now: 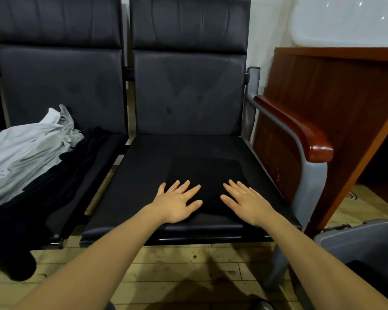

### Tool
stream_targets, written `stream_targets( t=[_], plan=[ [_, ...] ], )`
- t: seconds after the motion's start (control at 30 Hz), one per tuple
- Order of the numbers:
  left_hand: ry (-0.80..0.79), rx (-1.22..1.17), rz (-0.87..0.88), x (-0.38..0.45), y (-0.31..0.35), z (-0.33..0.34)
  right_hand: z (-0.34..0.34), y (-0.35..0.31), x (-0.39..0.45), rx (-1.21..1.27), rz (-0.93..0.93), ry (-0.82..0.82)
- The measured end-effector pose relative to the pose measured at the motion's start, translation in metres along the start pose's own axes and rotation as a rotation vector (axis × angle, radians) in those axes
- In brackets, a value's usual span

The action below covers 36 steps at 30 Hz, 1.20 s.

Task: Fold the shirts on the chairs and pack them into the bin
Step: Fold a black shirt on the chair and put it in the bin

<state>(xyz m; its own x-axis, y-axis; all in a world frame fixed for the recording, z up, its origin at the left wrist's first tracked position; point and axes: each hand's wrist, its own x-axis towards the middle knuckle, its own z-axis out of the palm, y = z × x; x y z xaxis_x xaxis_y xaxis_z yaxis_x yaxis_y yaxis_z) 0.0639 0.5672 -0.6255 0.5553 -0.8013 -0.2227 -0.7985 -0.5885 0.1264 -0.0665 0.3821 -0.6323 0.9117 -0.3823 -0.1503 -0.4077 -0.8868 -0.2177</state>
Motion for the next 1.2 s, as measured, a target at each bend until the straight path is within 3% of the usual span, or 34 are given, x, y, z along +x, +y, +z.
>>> stream_targets(
  t=[0.27,0.4,0.53,0.63,0.77,1.03,1.2],
  plan=[
    [0.007,0.023,-0.007,-0.012,-0.001,-0.003,-0.005,0.011,-0.012,0.038,0.014,-0.047],
    [0.18,0.05,-0.007,-0.018,-0.003,-0.011,-0.013,0.001,-0.017,0.001,-0.023,0.055],
    [0.33,-0.132,-0.019,-0.011,-0.008,-0.015,-0.021,-0.003,-0.01,0.154,-0.032,0.21],
    [0.43,-0.189,-0.177,0.004,-0.015,-0.012,-0.018,0.0,0.005,0.143,0.113,0.28],
    [0.391,-0.243,-0.357,0.026,-0.029,-0.011,-0.012,-0.002,0.025,0.137,0.255,0.205],
    [0.444,-0.433,-0.221,0.045,-0.034,-0.007,-0.017,-0.019,0.047,0.268,0.213,0.143],
    [0.598,-0.564,-0.138,0.035,-0.035,-0.013,-0.023,-0.027,0.039,0.32,0.138,0.249]
  ],
)
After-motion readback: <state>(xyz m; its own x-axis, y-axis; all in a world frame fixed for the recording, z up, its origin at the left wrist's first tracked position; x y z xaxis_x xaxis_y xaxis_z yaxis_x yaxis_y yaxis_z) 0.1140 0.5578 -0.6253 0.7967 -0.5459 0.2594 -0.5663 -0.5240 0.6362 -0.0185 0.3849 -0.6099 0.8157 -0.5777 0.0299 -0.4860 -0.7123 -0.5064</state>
